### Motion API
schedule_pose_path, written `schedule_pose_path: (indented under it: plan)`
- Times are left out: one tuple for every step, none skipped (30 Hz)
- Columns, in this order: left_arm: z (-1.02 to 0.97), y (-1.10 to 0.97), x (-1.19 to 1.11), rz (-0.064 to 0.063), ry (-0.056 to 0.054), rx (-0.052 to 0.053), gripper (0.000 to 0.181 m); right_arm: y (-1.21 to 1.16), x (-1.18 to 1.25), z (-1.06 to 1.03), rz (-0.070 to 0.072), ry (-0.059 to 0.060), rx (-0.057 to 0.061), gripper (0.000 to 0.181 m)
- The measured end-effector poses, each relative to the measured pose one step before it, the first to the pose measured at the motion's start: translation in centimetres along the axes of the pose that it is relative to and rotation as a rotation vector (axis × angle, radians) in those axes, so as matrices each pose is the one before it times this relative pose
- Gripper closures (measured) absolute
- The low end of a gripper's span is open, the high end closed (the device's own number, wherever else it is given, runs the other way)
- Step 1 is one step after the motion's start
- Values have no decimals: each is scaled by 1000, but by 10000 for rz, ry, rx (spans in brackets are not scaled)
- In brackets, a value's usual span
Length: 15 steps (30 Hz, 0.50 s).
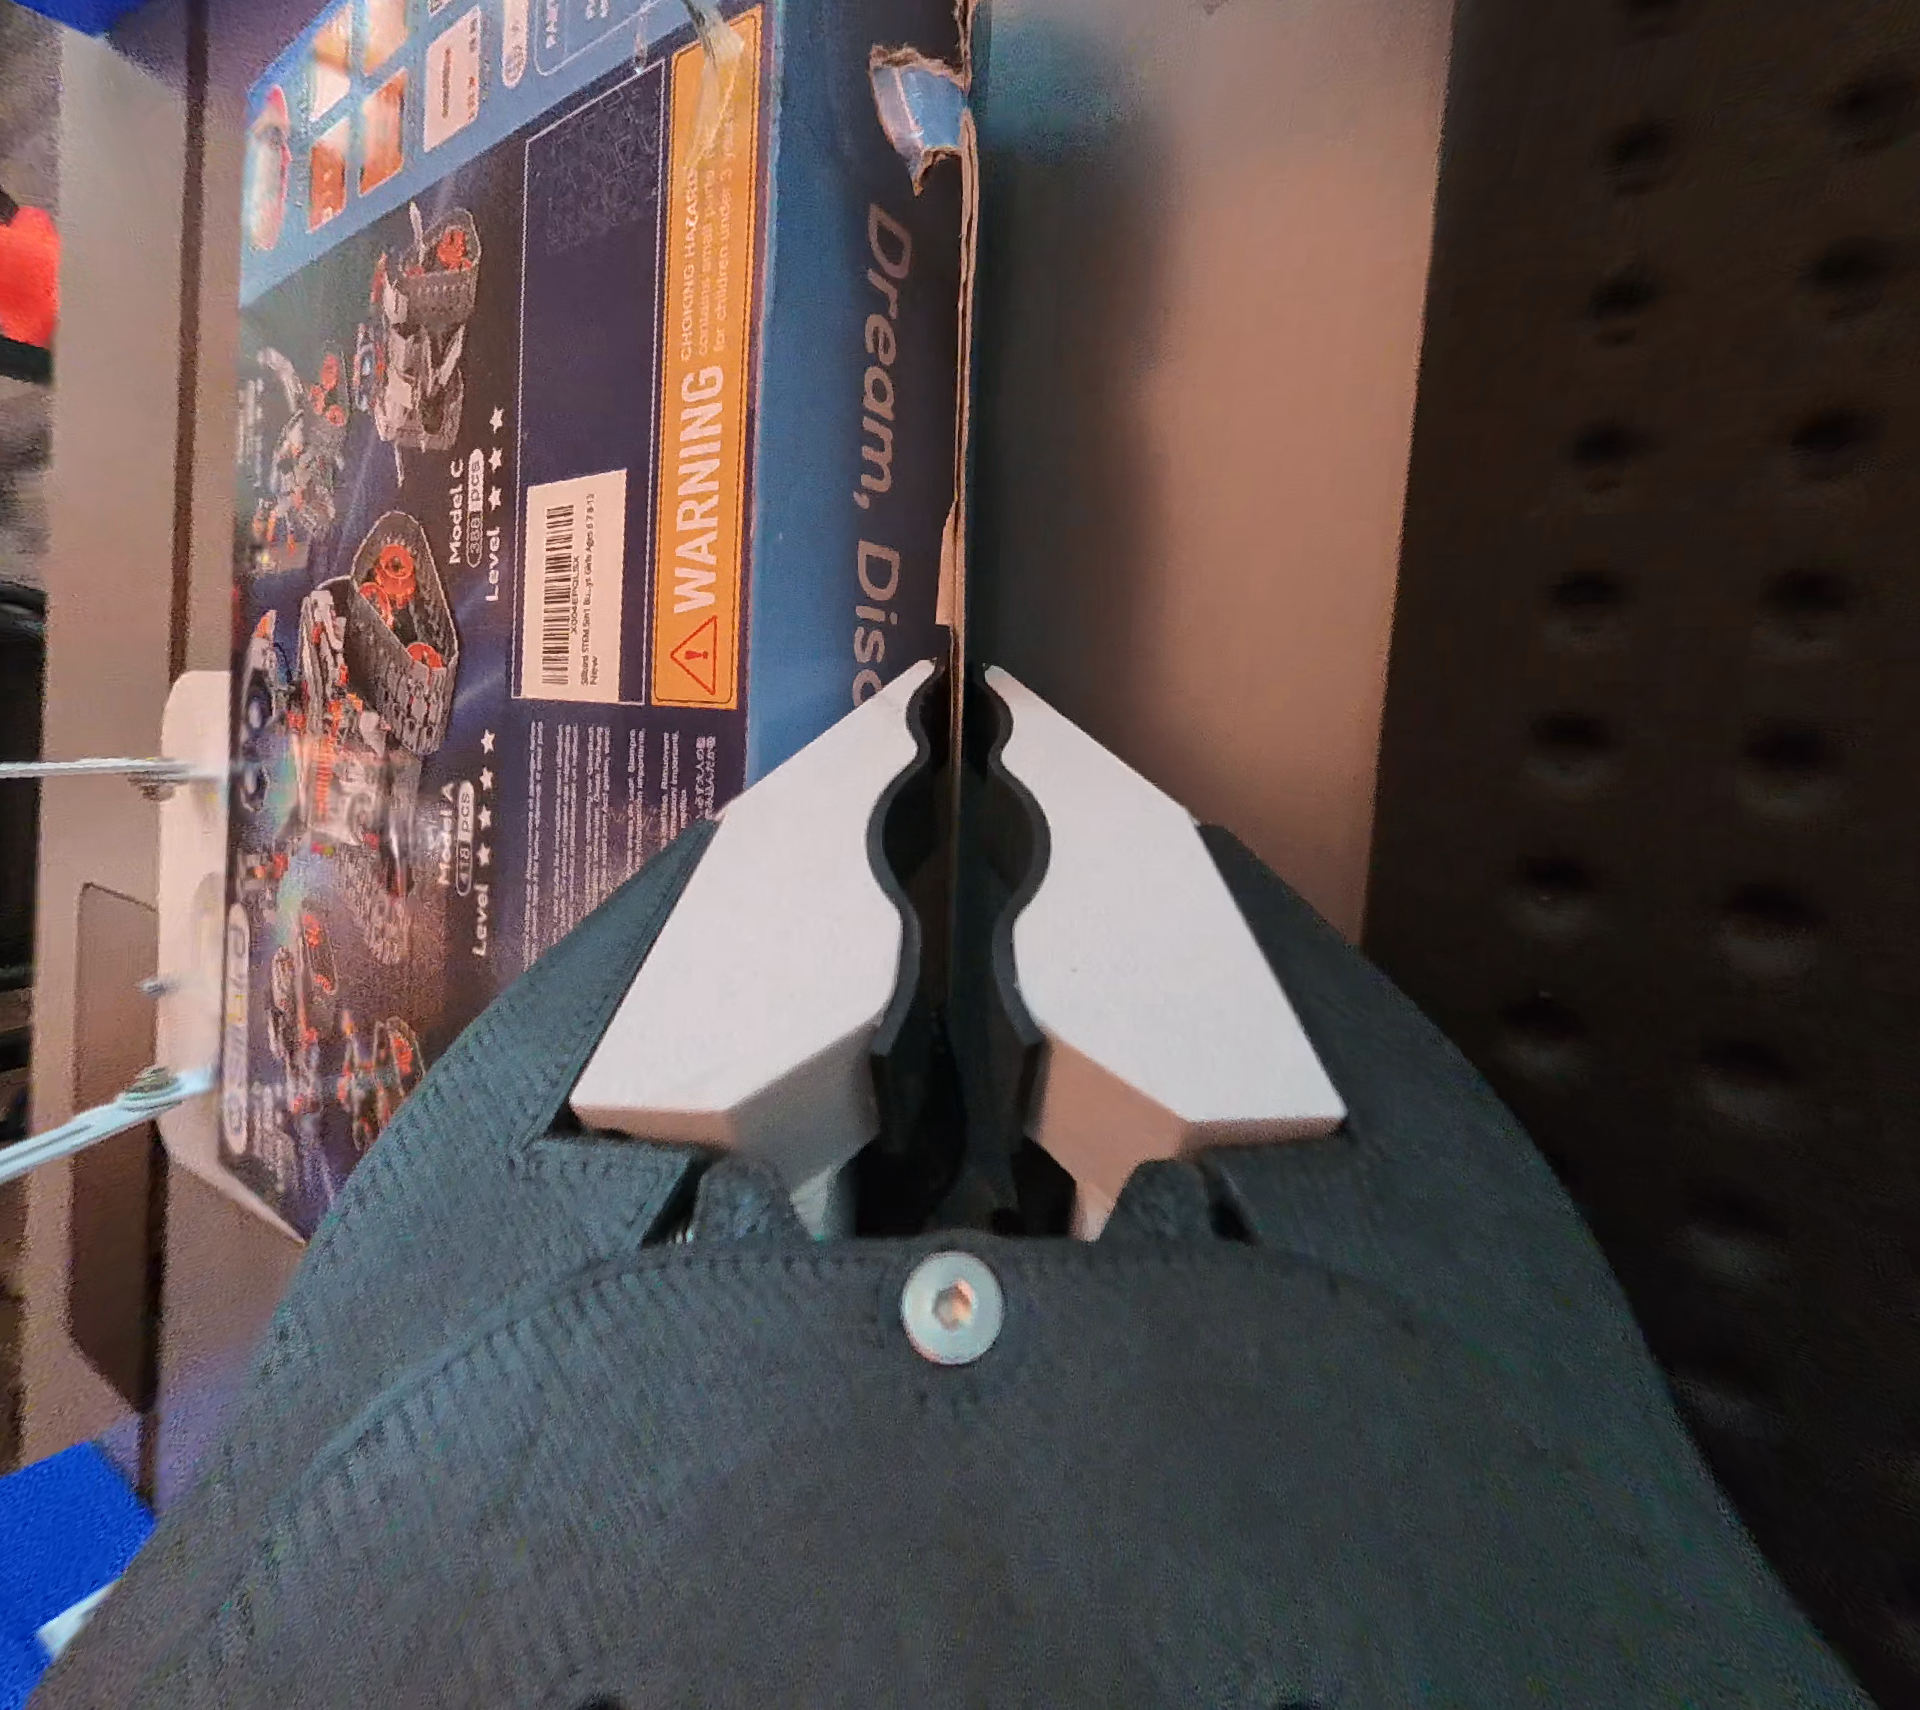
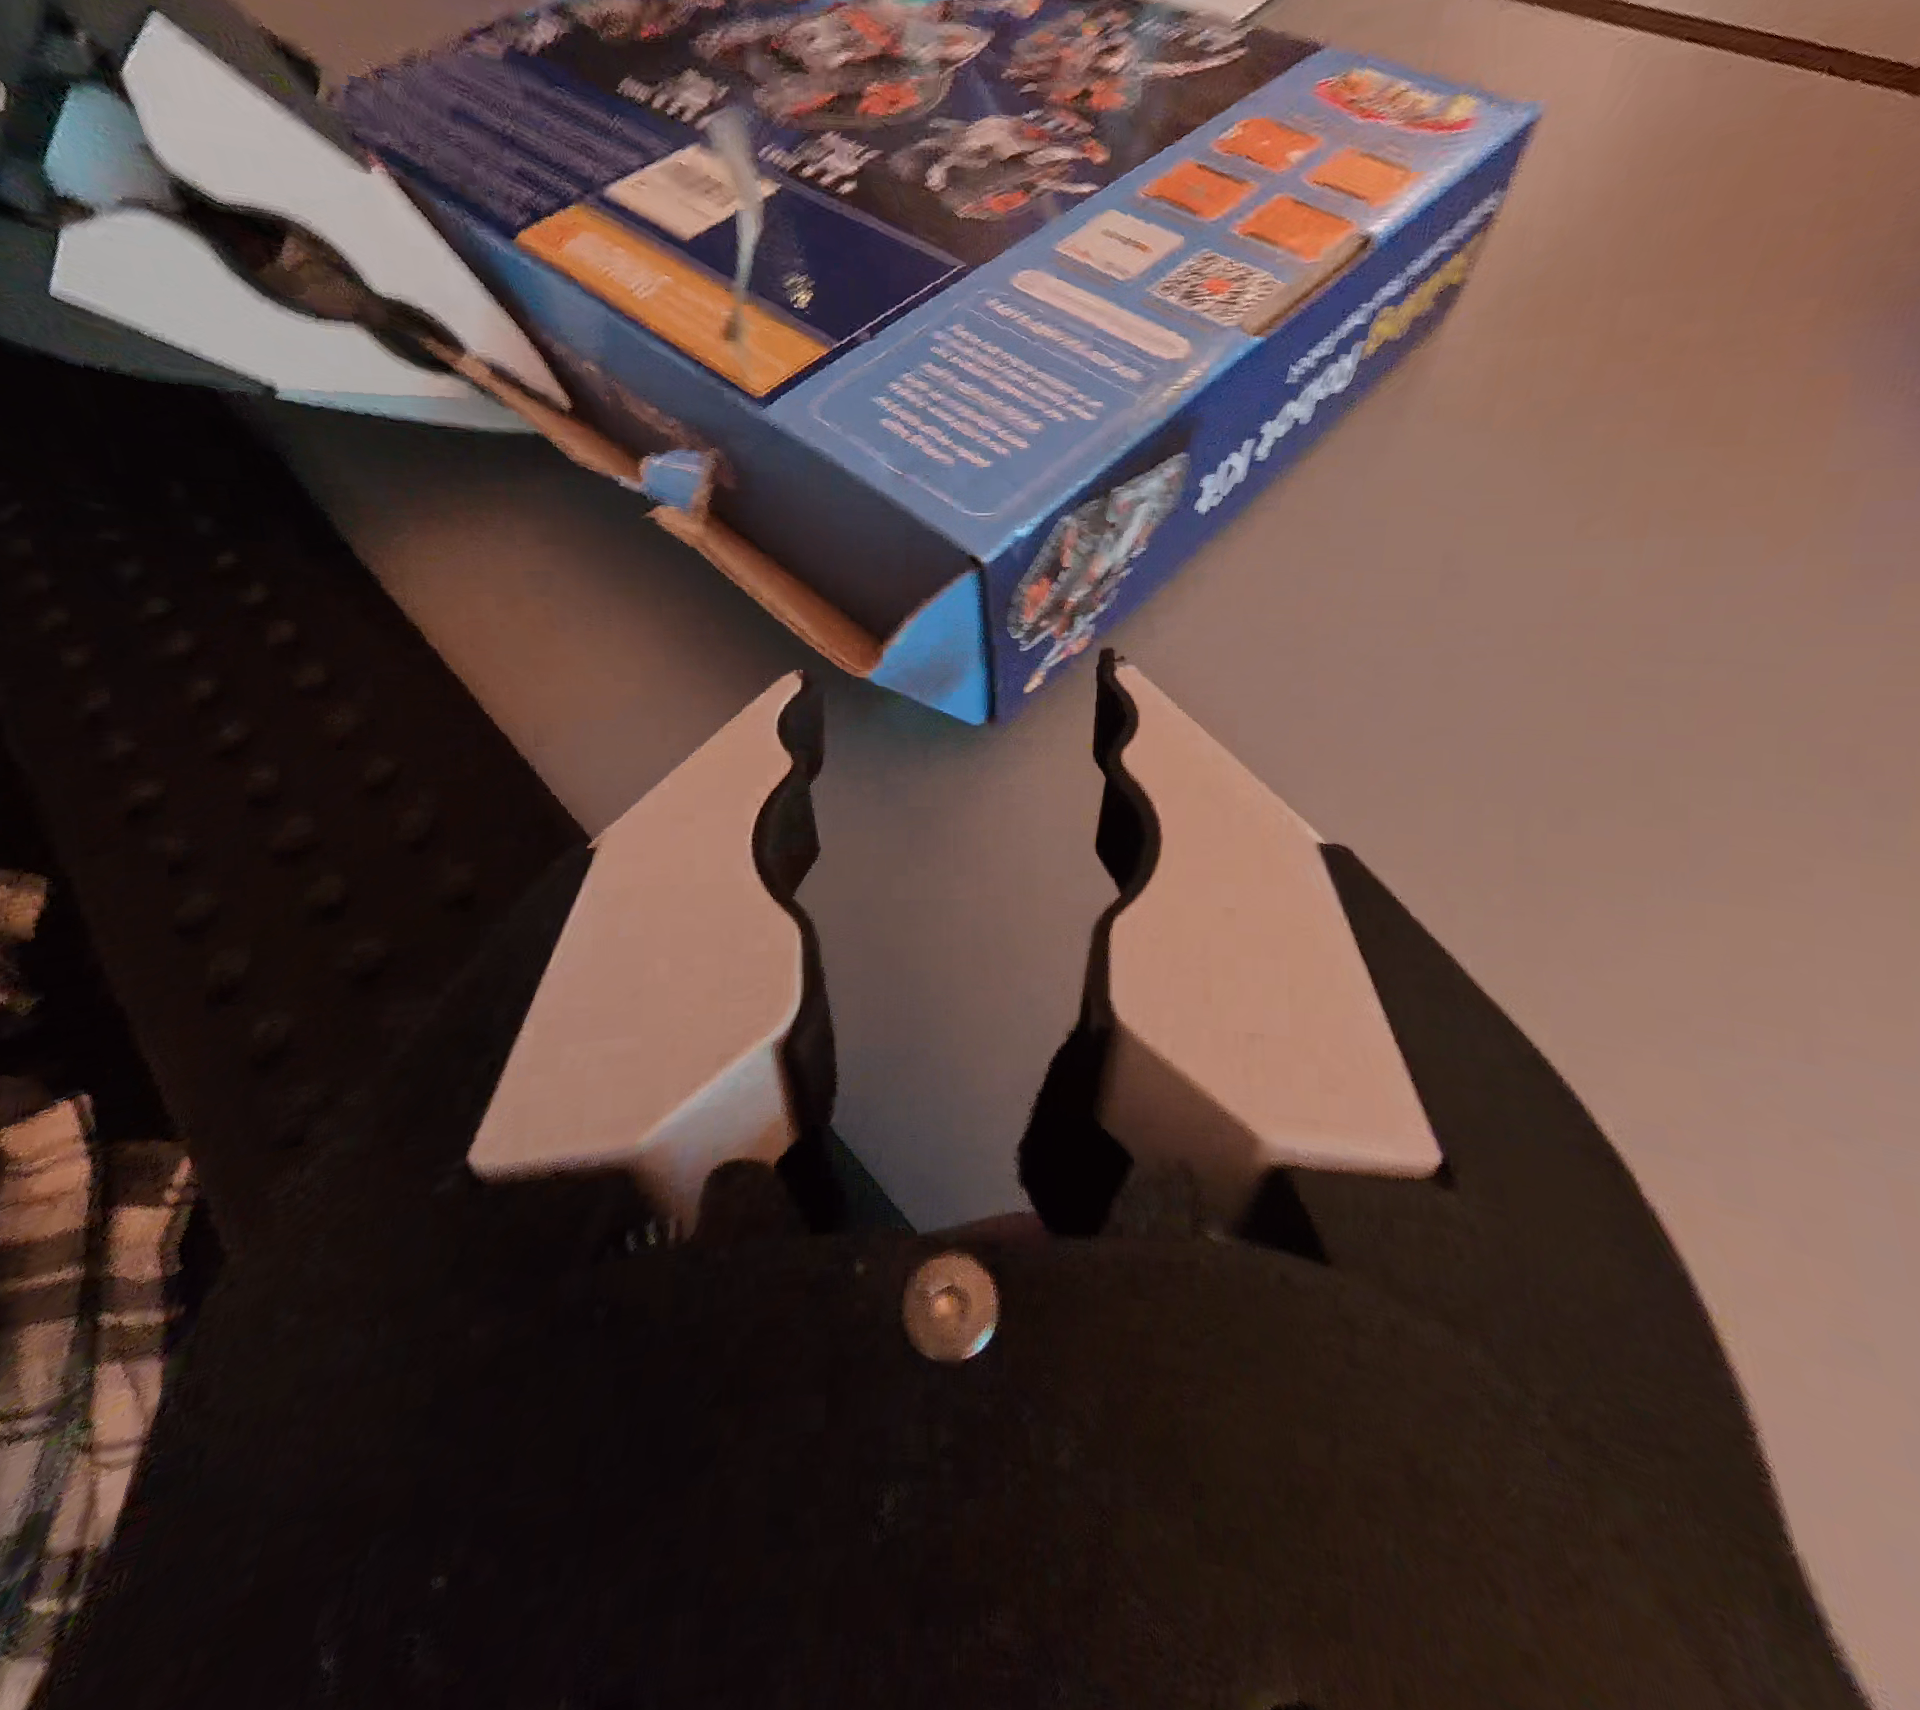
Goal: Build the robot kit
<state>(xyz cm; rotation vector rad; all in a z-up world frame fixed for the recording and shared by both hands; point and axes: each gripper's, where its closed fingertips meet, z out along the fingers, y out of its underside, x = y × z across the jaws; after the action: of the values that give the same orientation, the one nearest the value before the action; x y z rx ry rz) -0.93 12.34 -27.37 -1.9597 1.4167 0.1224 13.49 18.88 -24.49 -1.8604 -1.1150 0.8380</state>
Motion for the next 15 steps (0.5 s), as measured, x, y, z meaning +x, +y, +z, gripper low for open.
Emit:
schedule_pose_path:
  plan:
    - [-341,-503,4,-171,199,84,181,-232,-229,-512,387,-282,292,129]
    - [-398,-536,-42,-81,152,49,181,-248,-577,-387,425,-450,273,127]
    - [-465,-661,-101,-51,118,56,181,-175,-550,-196,398,-381,219,121]
    - [-460,-736,-105,-82,149,70,181,101,-413,26,269,-254,46,115]
    - [-446,-760,-77,-74,187,68,181,171,-258,109,158,-123,-51,110]
    - [-418,-772,-27,-118,227,50,181,-290,-89,32,162,21,156,104]
    - [-372,-775,-3,-70,205,27,181,-661,-106,-53,253,17,340,93]
    - [-316,-735,26,-18,182,-6,181,-704,-77,-67,283,11,370,84]
    - [-229,-690,-12,-59,173,-44,181,-718,223,-100,313,156,461,78]
    - [-167,-692,-44,-116,207,-87,181,-700,479,-178,413,221,525,77]
    - [-182,-734,-44,-51,223,-110,181,-736,607,-275,398,294,530,83]
    - [-301,-943,-72,-29,231,-42,181,-737,334,-304,125,288,437,91]
    - [-402,-1064,-49,-69,282,-27,181,-788,29,-299,-131,262,319,88]
    - [-575,-1216,-126,-68,299,-19,181,-976,24,-360,-120,242,282,86]
    - [-673,-1258,-256,-31,280,-47,181,-1316,52,-457,14,110,366,85]
